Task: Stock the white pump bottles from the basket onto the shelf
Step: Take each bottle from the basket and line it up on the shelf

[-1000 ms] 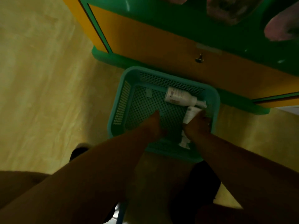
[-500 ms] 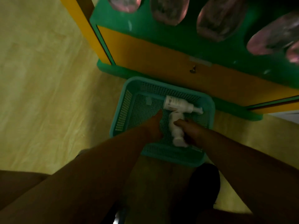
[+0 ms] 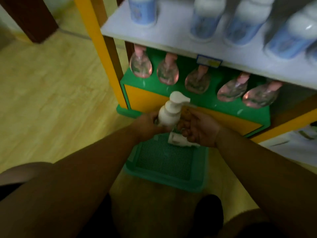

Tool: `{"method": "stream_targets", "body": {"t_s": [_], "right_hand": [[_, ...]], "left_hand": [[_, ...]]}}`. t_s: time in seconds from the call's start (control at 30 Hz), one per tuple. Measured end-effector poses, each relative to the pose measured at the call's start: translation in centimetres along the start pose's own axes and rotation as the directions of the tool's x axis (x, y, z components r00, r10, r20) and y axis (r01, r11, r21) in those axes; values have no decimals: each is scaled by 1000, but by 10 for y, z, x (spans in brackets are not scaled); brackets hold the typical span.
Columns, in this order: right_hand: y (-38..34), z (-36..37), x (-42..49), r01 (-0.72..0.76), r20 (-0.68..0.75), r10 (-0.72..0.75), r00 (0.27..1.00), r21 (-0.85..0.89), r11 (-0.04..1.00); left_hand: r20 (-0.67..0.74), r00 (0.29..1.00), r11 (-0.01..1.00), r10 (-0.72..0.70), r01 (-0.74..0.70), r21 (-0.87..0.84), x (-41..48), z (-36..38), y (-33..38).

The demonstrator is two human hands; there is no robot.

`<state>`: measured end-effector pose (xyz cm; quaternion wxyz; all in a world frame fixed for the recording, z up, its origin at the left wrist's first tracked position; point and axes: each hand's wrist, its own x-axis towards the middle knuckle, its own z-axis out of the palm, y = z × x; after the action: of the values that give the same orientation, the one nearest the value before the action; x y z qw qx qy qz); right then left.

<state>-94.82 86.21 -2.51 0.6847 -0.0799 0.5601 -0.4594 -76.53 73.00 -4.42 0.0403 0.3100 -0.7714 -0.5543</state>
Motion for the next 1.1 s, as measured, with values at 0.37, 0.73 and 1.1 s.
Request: {"method": "stream_targets", "body": {"t_s": [0.37,0.73,1.1], "right_hand": [[-65,61,-122,512,-24,-552,833,-342,788],[-112,92,-195,804,30,-838,544,-302,512],[-188,102,-261,812,122,-826,550,-310,494]], "left_hand": [[-94,974,852,208,-228,-472,-52,-53,155],[-90,946,718,313,-297,-630,-70,-64,246],[-24,890,719,454,-382,-580,-77,-77,371]]}}
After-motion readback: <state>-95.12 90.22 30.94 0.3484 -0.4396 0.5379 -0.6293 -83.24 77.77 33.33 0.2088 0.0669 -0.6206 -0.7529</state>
